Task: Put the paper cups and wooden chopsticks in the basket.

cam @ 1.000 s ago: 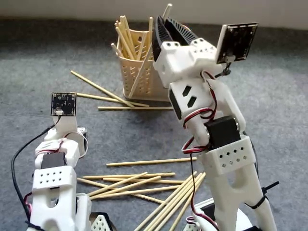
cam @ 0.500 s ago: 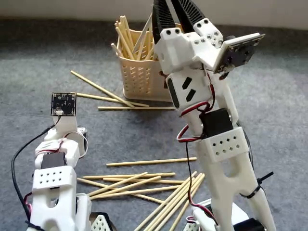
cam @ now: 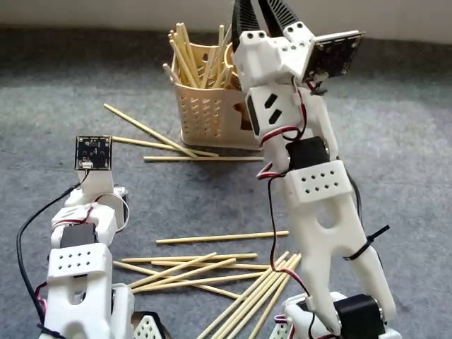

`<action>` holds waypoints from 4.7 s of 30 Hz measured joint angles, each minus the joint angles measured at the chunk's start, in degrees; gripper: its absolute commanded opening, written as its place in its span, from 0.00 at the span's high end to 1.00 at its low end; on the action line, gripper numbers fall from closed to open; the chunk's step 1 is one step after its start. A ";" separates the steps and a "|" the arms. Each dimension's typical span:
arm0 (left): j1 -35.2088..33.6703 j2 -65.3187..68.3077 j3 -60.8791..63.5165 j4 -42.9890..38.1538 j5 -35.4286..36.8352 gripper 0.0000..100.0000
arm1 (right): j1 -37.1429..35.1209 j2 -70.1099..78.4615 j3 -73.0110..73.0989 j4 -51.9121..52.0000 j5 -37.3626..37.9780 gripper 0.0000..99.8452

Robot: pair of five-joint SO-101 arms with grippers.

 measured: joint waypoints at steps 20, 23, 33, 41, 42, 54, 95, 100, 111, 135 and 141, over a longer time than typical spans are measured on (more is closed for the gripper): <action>0.00 0.00 0.00 0.00 0.00 0.90 | -2.37 0.18 15.30 0.00 11.08 0.89; 0.00 0.00 0.00 0.00 0.00 0.90 | -2.46 0.18 15.30 0.00 11.08 0.83; 0.00 0.00 0.00 0.00 0.00 0.90 | -2.64 0.18 15.30 0.00 11.08 0.83; 0.00 0.00 0.00 0.00 0.00 0.90 | -2.64 -0.79 15.47 0.00 11.08 0.83; 0.00 0.00 0.00 0.00 0.00 0.90 | -2.64 -1.85 15.56 0.00 11.08 0.83; 0.00 0.00 0.00 0.00 0.00 0.90 | -5.71 -20.92 15.56 25.76 11.43 0.83; -10.29 0.00 0.00 -3.87 4.40 0.90 | -38.77 1.41 26.29 57.32 11.60 0.83; -10.29 0.00 0.00 -3.87 4.40 0.90 | -38.77 8.26 26.29 54.59 14.51 0.83; -10.29 0.00 0.00 -3.87 4.40 0.90 | -36.40 15.82 26.20 49.67 15.74 0.93; -10.29 0.00 0.00 -3.87 4.40 0.90 | -22.68 20.66 22.07 49.67 25.49 1.00; -10.29 0.00 0.00 -3.87 4.40 0.90 | -19.34 20.84 19.52 49.76 26.29 1.00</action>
